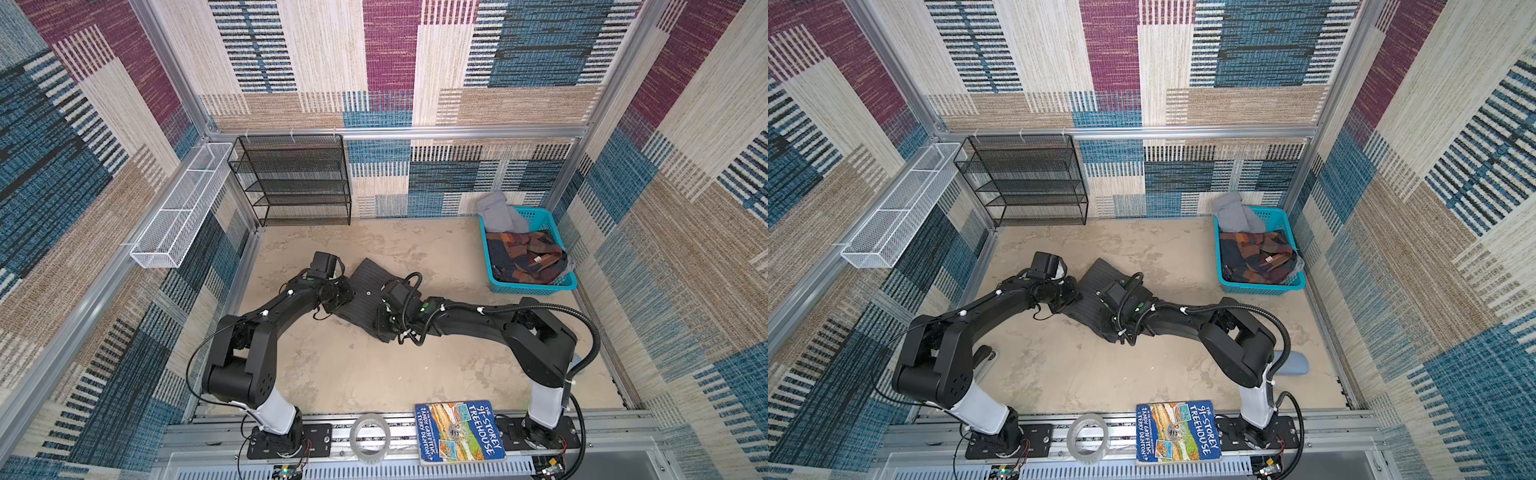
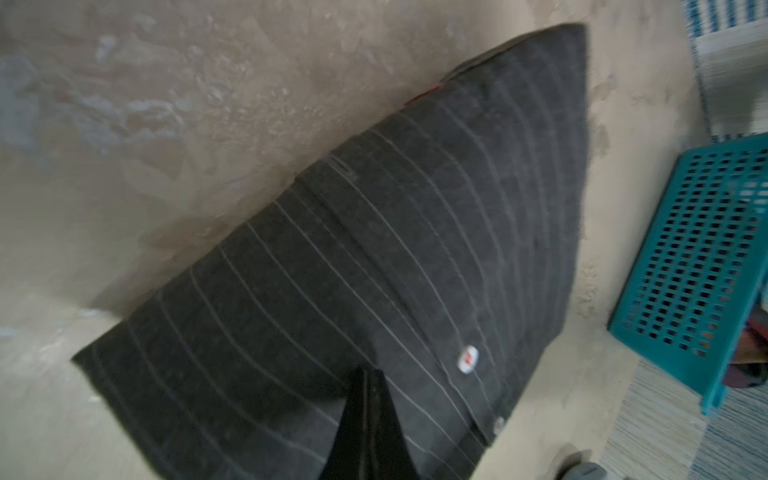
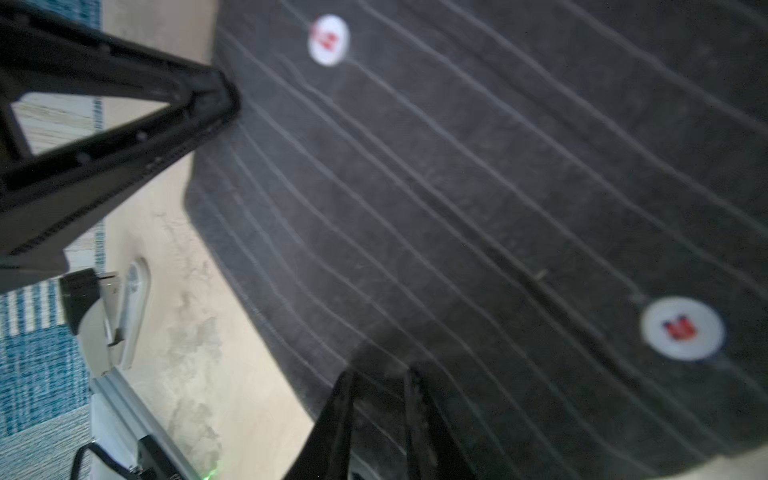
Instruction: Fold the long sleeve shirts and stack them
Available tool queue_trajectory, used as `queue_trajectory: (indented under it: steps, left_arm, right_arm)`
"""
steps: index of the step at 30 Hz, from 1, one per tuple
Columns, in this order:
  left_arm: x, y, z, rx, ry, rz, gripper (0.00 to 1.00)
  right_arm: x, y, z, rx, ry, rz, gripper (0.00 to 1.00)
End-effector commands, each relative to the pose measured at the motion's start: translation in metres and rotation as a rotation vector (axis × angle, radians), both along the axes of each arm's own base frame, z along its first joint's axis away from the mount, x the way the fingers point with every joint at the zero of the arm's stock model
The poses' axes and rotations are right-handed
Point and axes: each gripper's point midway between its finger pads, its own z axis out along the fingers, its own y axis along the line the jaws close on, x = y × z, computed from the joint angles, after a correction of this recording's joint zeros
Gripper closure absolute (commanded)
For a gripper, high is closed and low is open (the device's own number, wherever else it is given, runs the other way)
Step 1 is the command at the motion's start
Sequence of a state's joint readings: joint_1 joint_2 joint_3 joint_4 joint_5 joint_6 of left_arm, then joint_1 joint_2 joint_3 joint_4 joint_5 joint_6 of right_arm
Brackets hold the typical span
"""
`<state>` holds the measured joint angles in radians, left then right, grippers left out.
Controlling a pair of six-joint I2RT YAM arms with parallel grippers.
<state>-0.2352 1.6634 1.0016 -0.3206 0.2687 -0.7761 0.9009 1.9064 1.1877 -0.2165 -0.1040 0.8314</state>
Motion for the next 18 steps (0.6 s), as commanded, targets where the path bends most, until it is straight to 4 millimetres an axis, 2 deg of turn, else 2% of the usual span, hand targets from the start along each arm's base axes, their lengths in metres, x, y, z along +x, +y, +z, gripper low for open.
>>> queue_trajectory:
  steps: [1, 6, 10, 15, 18]
  left_arm:
    - [-0.003, 0.01, -0.024, 0.029, 0.032, 0.0, 1.0]
    - [-0.019, 0.026, -0.054, 0.073, 0.102, 0.039, 1.0]
    - [-0.032, 0.032, -0.064, 0.096, 0.143, 0.054, 1.0]
    - [-0.063, 0.026, -0.058, 0.034, 0.188, 0.093, 1.0]
    - [-0.082, 0.007, -0.043, -0.033, 0.183, 0.082, 1.0]
  right_arm:
    - [-0.002, -0.01, -0.014, 0.001, 0.032, 0.015, 0.75]
    - [0.008, -0.046, -0.029, -0.074, 0.033, -0.005, 0.75]
    - [0.031, -0.071, -0.029, -0.132, -0.008, -0.009, 0.75]
    - [0.085, -0.106, -0.018, -0.228, -0.114, -0.035, 0.76]
    - [0.127, -0.119, 0.0, -0.276, -0.202, -0.046, 0.75]
